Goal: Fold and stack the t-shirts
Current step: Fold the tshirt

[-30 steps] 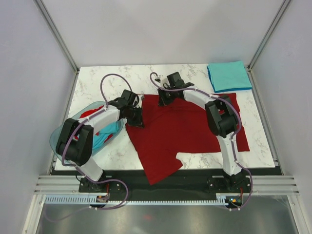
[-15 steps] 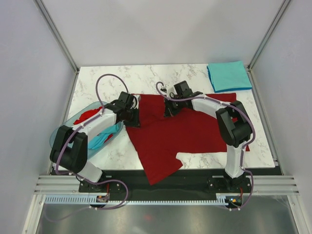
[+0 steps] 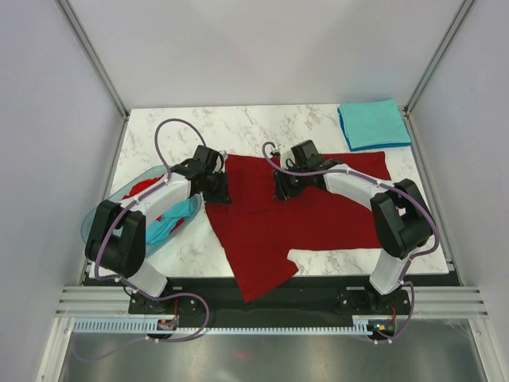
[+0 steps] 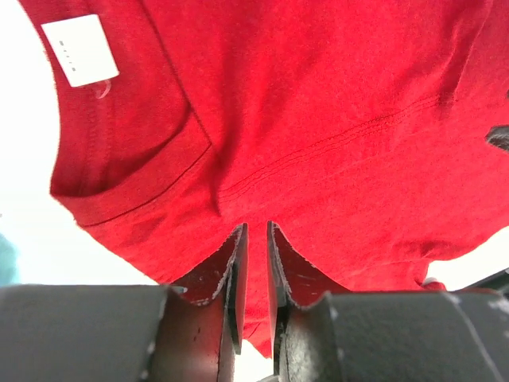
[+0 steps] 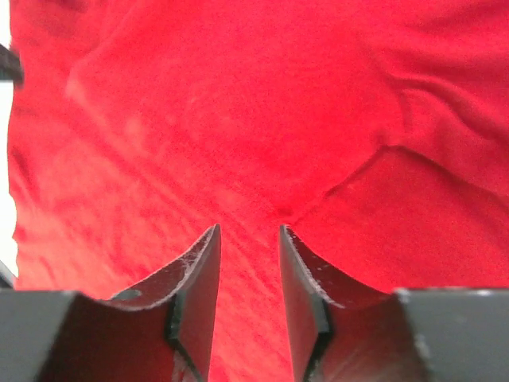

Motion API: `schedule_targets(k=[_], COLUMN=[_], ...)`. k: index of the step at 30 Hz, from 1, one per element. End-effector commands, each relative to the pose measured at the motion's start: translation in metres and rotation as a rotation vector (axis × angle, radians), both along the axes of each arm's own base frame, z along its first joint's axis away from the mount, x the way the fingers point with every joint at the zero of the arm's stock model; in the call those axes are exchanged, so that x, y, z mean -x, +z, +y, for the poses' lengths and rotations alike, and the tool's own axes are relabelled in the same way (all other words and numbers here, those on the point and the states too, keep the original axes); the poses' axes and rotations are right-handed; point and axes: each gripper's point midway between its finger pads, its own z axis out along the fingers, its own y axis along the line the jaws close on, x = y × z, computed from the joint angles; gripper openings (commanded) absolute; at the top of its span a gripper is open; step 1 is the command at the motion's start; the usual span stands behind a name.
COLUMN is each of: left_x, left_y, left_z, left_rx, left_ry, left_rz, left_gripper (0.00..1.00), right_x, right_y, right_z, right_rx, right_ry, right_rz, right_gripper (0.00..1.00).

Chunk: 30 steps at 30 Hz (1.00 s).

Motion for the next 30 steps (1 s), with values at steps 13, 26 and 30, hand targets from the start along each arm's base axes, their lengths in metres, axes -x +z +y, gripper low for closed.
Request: schedule_targets(k=[13,26,30], left_x=[-0.007,-0.006,-0.012], left_y=[-0.028,-0.045,-0.031], left_z=[-0.008,-0.010,-0.010], left_rx=[-0.012,-0.025,-0.014], left_ry=[0.031,0.032,0.043], left_rz=[0.060,0.091,0.046], left_gripper=[0.30,0.19,0.02], right_x=[-0.017,-0.016,-0.012], right_y=[-0.002,-0.027,-0.031], right_z=[-0.013,-0.007,0.000], right_rx=[-0.053,-0.034,-0.049], right_ry=[-0.732,-0.722,-0.707], right_rz=[0.148,0.168,0.197], right_gripper=[0.50,0.47,0.42])
